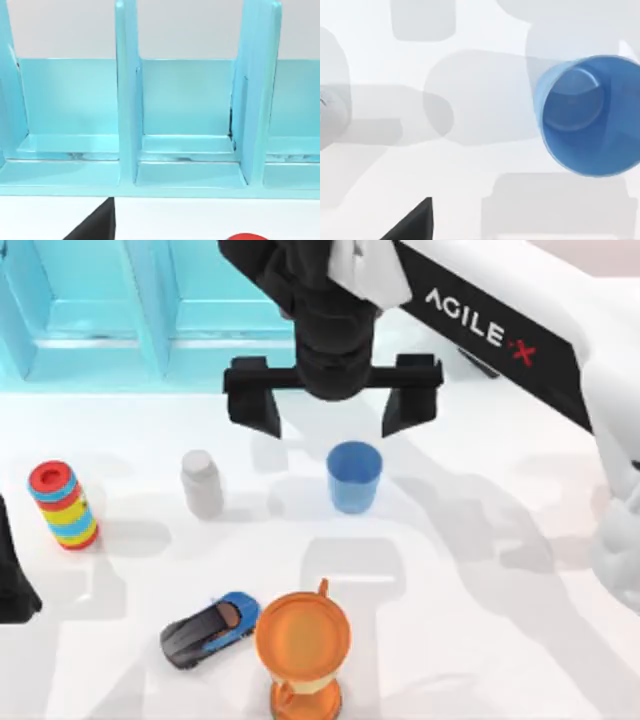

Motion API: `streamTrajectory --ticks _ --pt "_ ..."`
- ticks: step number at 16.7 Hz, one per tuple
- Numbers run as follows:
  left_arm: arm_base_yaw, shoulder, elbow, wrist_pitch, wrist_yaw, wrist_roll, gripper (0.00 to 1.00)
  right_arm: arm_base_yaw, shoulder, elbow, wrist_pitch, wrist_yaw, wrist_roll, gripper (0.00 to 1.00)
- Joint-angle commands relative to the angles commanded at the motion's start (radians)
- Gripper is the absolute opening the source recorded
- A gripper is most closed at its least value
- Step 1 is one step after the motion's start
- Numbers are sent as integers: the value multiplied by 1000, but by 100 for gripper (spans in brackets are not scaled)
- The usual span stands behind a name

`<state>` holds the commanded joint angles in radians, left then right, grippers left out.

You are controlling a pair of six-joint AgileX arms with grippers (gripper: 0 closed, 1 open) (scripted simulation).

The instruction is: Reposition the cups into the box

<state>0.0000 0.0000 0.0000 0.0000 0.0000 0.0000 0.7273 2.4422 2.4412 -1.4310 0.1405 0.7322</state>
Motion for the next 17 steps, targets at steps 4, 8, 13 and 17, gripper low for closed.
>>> streamTrajectory --ticks 4,8,13,17 --pt "0 0 0 0 0 0 100 3 7 10 5 1 12 100" --pt "0 0 0 0 0 0 100 -1 10 -26 41 1 7 100" --pt "0 0 0 0 0 0 100 -15 37 -180 227 -1 -6 100" --pt "0 0 0 0 0 0 100 -22 59 -279 350 -2 -13 100"
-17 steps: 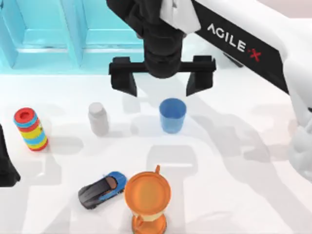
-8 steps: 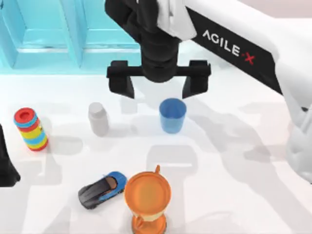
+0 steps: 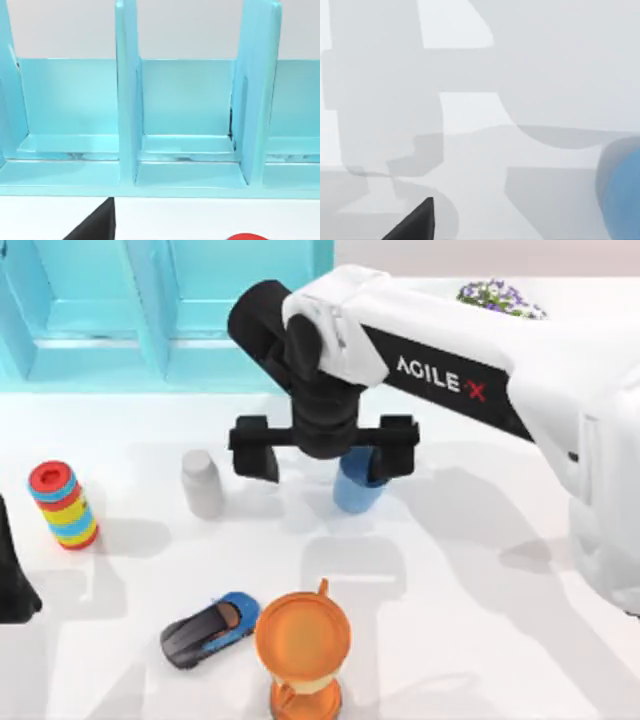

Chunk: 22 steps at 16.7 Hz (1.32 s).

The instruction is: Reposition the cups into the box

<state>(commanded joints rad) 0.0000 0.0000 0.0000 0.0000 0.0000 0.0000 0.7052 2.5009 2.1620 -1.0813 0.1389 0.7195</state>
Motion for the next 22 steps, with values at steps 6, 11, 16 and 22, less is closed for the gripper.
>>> streamTrajectory --ticks 6,11,16,22 --pt "0 0 0 0 0 0 100 0 1 -5 6 0 0 85" --pt "0 0 0 0 0 0 100 0 1 -5 6 0 0 47" --pt "0 0 0 0 0 0 100 0 1 -5 6 0 0 10" --pt "0 0 0 0 0 0 100 0 1 -5 6 0 0 0"
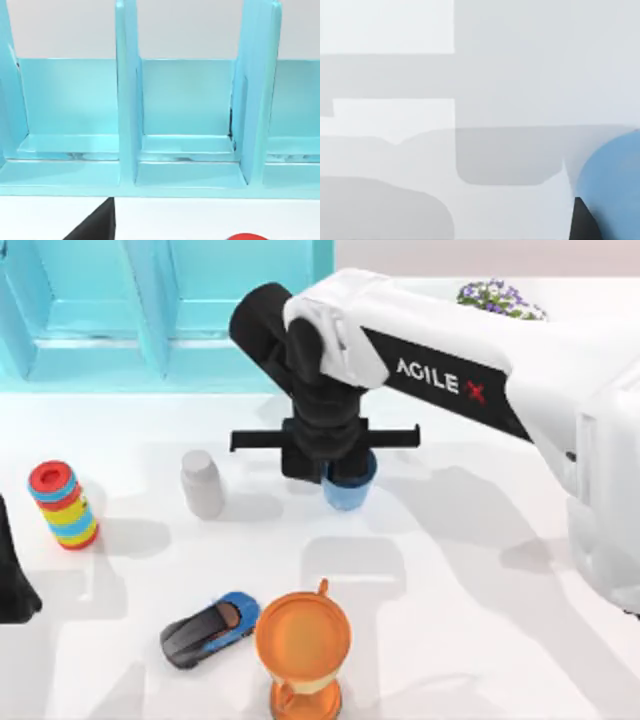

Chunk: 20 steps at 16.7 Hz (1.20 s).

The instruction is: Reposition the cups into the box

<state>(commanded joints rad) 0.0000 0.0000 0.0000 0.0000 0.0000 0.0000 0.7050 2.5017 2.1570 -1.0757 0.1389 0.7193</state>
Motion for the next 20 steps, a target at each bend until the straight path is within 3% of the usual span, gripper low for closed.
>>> streamTrajectory --ticks 6,14,20 --pt "0 0 0 0 0 0 100 -4 -19 -10 -7 -2 -11 0" --pt "0 0 0 0 0 0 100 -151 -312 -161 -126 -31 -162 0" --pt "0 0 0 0 0 0 100 -165 -331 -171 -135 -30 -172 0"
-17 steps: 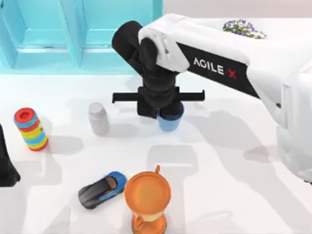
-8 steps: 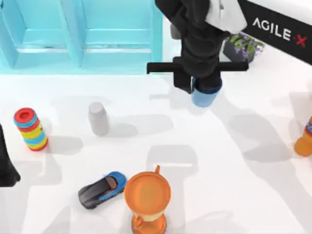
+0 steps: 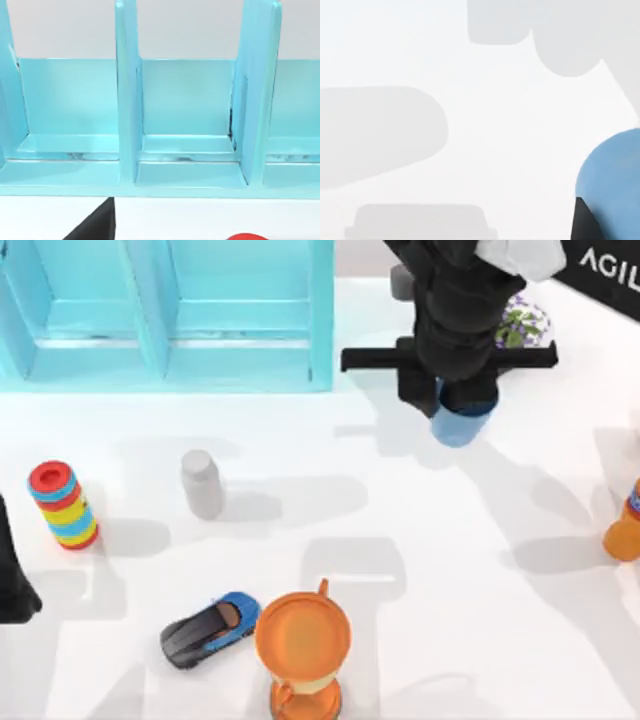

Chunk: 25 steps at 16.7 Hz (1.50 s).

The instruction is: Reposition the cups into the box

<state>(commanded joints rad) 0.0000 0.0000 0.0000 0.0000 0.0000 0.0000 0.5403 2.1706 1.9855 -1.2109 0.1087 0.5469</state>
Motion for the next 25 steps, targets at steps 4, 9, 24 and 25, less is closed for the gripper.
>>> streamTrajectory --ticks 4,9,24,25 --pt "0 0 0 0 0 0 100 -104 -52 -49 -20 -14 -107 0" --pt "0 0 0 0 0 0 100 -447 -205 -195 -61 -51 -452 0" --pt "0 0 0 0 0 0 100 -885 -424 -446 -96 -95 -887 0" --pt "0 0 0 0 0 0 100 -887 -421 -469 -73 -95 -890 0"
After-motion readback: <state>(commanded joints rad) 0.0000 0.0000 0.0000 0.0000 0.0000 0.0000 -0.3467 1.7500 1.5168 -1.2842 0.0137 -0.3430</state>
